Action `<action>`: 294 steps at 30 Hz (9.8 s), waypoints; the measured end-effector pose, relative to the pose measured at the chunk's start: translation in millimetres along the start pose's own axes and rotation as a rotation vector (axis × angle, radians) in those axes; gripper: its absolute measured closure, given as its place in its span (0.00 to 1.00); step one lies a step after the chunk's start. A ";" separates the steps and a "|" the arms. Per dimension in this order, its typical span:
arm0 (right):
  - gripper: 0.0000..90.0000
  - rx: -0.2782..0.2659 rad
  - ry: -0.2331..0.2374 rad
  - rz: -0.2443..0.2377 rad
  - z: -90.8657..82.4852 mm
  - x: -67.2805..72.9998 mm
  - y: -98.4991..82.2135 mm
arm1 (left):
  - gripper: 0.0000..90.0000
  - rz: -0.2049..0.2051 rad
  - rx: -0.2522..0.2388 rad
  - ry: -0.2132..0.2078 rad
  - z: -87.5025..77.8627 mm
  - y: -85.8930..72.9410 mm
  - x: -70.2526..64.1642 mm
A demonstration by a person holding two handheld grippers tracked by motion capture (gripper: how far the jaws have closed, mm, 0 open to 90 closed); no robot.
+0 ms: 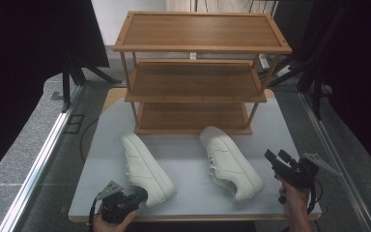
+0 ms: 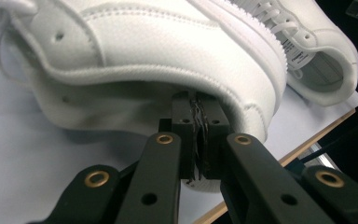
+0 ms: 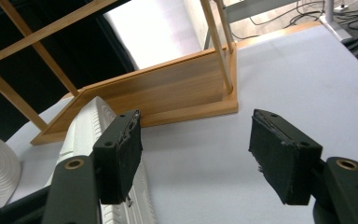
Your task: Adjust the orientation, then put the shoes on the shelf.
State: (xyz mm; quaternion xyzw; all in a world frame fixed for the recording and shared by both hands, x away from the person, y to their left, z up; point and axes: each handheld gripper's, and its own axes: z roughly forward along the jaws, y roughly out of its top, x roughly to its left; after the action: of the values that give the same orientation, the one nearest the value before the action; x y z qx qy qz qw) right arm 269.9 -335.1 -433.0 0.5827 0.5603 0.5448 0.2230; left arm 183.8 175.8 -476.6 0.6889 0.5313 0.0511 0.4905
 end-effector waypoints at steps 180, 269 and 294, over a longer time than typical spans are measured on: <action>0.81 0.168 0.091 -0.186 6.5 2.9 -1.9 | 0.47 0.054 -0.042 -0.151 4.0 91.5 11.1; 0.47 0.407 0.181 -0.533 87.4 -14.7 34.5 | 0.45 0.151 0.000 0.102 40.6 91.6 32.6; 0.93 0.371 0.141 -0.552 95.8 -9.9 24.5 | 0.89 0.205 0.008 0.123 55.1 86.5 28.4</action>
State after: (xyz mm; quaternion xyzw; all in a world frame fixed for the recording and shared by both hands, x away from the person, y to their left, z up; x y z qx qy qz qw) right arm 366.8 -317.2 -444.9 0.4006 0.8006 0.3915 0.2128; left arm 287.6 167.7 -454.5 0.7372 0.4873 0.1410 0.4462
